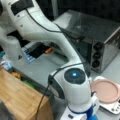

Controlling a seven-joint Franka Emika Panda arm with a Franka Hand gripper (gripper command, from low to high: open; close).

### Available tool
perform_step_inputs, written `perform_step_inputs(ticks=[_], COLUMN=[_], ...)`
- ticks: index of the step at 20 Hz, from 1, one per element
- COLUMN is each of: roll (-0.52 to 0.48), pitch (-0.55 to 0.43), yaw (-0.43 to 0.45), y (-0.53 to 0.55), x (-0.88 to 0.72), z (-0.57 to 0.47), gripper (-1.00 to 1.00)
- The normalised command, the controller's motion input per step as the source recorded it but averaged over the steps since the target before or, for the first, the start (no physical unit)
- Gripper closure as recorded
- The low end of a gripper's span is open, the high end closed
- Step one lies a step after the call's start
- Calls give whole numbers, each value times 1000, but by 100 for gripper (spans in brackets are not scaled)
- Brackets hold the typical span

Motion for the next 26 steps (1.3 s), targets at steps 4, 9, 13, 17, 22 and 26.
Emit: perform_step_inputs(ticks=[4, 9, 13, 17, 22, 26], roll=[-141, -144, -145, -144, -134, -141], pitch=[147, 194, 221, 219, 177, 151], yaw=[-5, -15, -41, -76, -51, -67], y=[39, 102, 232, 390, 450, 427], x=[102, 122, 207, 237, 171, 87], z=[380, 361, 333, 284, 151, 91], gripper=[100, 100, 100, 100, 100, 100])
